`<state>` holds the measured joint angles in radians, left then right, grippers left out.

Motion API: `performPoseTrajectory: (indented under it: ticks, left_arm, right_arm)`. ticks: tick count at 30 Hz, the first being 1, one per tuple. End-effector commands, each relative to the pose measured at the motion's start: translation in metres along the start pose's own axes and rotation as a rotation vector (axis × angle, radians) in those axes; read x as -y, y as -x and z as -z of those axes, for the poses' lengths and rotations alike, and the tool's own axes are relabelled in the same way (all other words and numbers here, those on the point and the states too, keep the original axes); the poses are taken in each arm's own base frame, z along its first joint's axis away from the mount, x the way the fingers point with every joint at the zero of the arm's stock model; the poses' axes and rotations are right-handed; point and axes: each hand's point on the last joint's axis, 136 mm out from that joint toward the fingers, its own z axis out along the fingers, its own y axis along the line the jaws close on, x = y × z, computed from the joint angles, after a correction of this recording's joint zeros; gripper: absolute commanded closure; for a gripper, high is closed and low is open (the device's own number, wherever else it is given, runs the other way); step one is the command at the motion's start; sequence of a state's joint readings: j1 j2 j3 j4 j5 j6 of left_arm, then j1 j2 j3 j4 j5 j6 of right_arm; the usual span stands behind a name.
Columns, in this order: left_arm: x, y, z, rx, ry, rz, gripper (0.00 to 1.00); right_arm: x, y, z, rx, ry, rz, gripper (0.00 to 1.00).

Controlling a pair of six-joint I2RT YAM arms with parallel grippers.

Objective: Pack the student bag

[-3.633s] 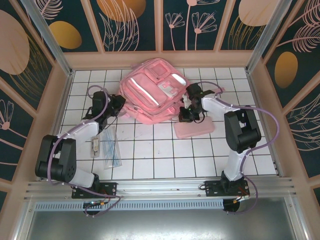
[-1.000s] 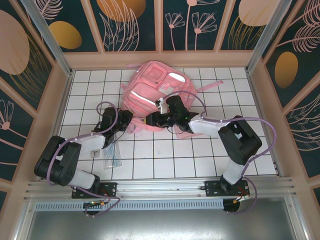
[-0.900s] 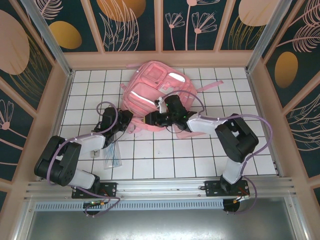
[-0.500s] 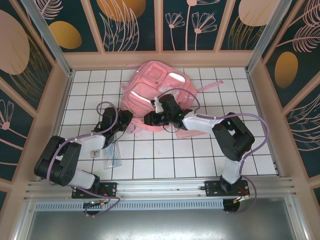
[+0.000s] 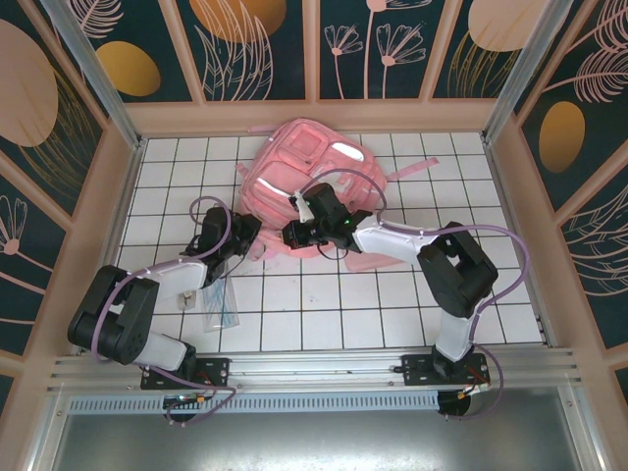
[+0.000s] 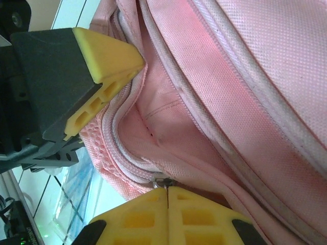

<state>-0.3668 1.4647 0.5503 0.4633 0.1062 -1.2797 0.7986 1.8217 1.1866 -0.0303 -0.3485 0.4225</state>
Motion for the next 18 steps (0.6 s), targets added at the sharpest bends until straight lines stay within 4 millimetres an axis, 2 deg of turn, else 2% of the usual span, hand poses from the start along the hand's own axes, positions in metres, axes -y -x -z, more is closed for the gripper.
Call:
performPoseTrajectory:
  ticks: [1,5,10,15,18]
  left_arm:
    - [0.043,0.018,-0.005,0.057,-0.113,-0.053,1.0]
    - [0.036,0.032,-0.014,0.084,-0.109,-0.035,1.0]
    - [0.048,0.048,-0.007,0.134,-0.117,-0.065,1.0]
    - [0.051,0.065,0.0,0.158,-0.12,-0.071,1.0]
    - [0.053,0.075,0.005,0.177,-0.125,-0.071,1.0]
  right_arm:
    - [0.013,-0.015,0.007,-0.085,-0.065,0.019,1.0]
    - [0.024,-0.034,0.016,-0.17,-0.064,-0.02,1.0]
    - [0.047,-0.061,0.026,-0.234,-0.115,-0.087,1.0]
    - [0.082,-0.071,0.043,-0.26,-0.255,-0.084,1.0]
    - [0.103,-0.069,0.054,-0.262,-0.351,-0.065,1.0]
